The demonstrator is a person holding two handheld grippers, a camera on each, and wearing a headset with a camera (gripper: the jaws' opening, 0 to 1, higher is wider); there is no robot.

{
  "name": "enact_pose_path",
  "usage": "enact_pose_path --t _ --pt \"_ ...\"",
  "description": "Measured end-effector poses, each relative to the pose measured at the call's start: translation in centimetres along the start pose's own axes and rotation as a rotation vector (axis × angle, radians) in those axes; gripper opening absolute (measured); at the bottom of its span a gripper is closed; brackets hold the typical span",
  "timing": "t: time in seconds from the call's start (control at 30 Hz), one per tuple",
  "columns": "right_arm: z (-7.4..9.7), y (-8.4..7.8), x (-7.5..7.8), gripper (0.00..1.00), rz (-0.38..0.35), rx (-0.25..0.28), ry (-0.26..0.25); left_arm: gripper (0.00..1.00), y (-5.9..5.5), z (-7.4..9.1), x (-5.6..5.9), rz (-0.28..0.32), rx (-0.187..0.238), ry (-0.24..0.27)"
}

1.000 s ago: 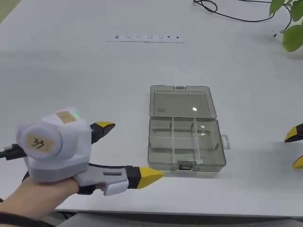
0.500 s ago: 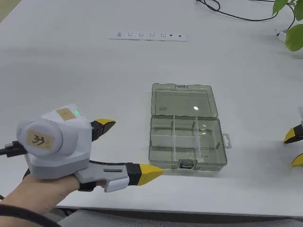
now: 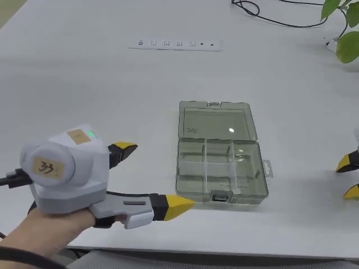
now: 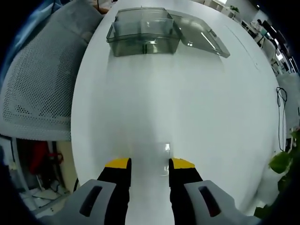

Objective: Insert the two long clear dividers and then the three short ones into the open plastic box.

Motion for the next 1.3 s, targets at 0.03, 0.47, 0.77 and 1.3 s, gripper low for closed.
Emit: enact_pose_path --t 0.03,0.47,0.77,1.3 --pt "0.0 0.0 0.0 0.33 0.000 -0.001 -0.001 0.95 0.0 0.0 0.0 -0.001 -0.001 -0.001" --pt "0.4 0.5 -0.1 0.32 -0.036 0.030 -0.040 0.94 0.0 -0.5 0.1 0.003 -0.003 -0.021" --pt "1.4 1.8 -0.1 0.32 -0.057 0.089 -0.095 0.93 0.1 -1.0 0.4 0.004 -0.001 -0.034" --pt "3.4 7.0 -0.3 0.32 0.023 0.230 -0.218 0.87 0.9 -2.6 1.4 0.057 0.015 -0.072"
Point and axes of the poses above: the centre of the closed fingertips' face, and the gripper's own axes: z roughly backward along the fingers, x roughly to its right, y roughly out of its top, the point moved 6 cm from there along z, roughly backward along the fingers, and after that the axes turned 7 degrees about x, right-handed, at the moved point
